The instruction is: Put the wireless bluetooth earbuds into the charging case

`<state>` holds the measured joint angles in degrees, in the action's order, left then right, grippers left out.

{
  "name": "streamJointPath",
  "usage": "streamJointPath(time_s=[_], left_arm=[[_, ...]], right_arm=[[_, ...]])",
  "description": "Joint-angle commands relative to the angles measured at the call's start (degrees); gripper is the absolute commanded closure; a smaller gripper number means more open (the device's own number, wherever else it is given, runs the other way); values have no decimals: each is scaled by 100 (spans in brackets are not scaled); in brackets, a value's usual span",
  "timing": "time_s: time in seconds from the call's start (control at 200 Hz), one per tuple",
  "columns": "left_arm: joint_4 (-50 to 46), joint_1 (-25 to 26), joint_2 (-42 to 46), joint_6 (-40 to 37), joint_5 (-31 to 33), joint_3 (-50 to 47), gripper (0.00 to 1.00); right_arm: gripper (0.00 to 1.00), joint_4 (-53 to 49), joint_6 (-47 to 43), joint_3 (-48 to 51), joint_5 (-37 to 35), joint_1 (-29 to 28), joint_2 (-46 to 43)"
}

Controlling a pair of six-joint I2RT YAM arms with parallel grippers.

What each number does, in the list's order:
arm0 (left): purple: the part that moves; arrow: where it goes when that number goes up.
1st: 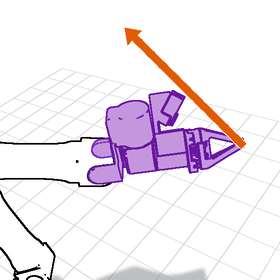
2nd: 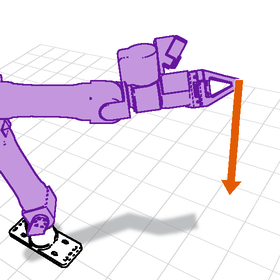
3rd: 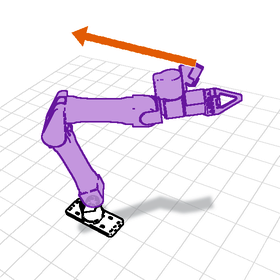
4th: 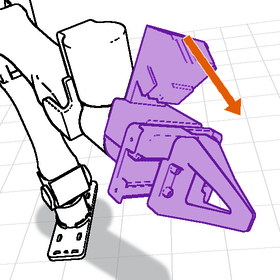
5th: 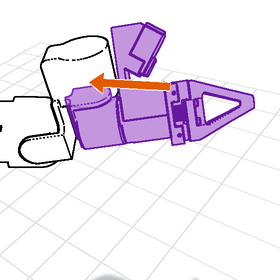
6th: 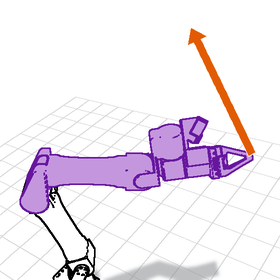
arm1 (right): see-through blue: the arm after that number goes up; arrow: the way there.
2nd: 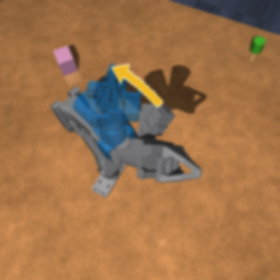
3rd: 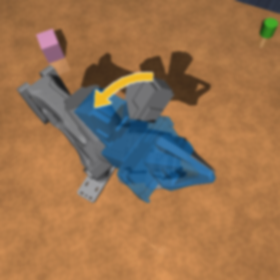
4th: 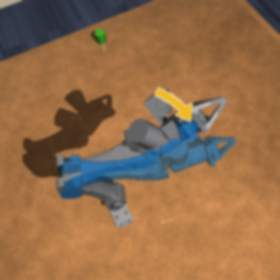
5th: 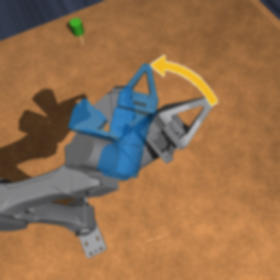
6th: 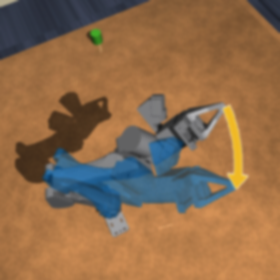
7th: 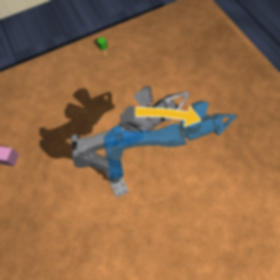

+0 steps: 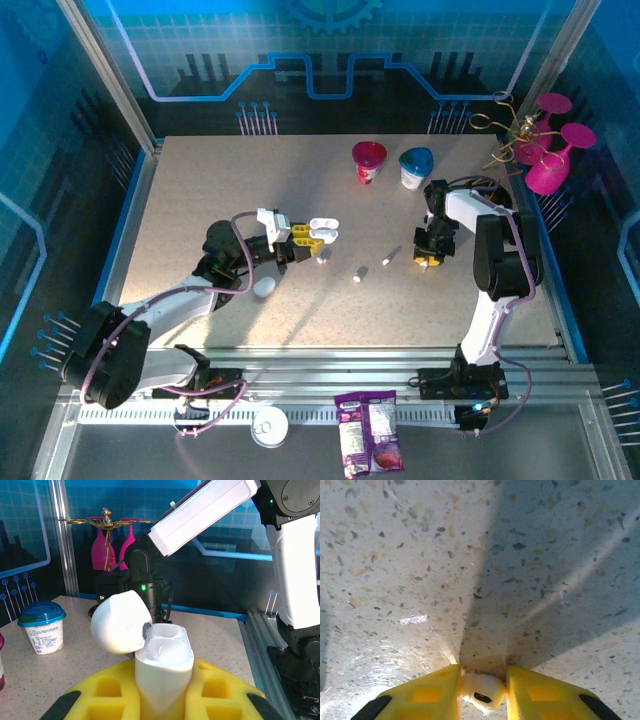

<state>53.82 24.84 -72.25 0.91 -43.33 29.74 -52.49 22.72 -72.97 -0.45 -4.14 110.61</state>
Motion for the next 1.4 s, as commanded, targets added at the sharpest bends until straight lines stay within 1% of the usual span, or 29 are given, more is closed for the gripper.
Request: streamJointPath(time_s=[0.0,0.125,0.285,0.54,0.765,1.016,1.281,1.396], left_arm=[[-16,-41,188,-177,-105,-2,100],[-19,-41,184,-188,-80,-20,100],[48,-40,109,-214,12,-45,100],[439,-34,-315,-11,131,23,100],[740,29,-739,410,405,146,100],[352,304,-1120,428,904,434,100],[663,504,-1709,998,1391,661,100],[443,514,-1823,1113,1556,823,100]], right_arm=[[74,20,26,38,160,-135,183],[74,-16,32,37,129,-134,46],[72,-42,47,73,33,-207,-353],[72,-156,110,-14,-229,-493,-1082],[71,-213,53,-372,-565,-985,-1643],[71,-357,-4,-1093,-925,-1656,-1968],[72,-258,-17,-1659,-910,-2317,-2171],[71,-214,-44,-1830,-933,-2530,-2201]])
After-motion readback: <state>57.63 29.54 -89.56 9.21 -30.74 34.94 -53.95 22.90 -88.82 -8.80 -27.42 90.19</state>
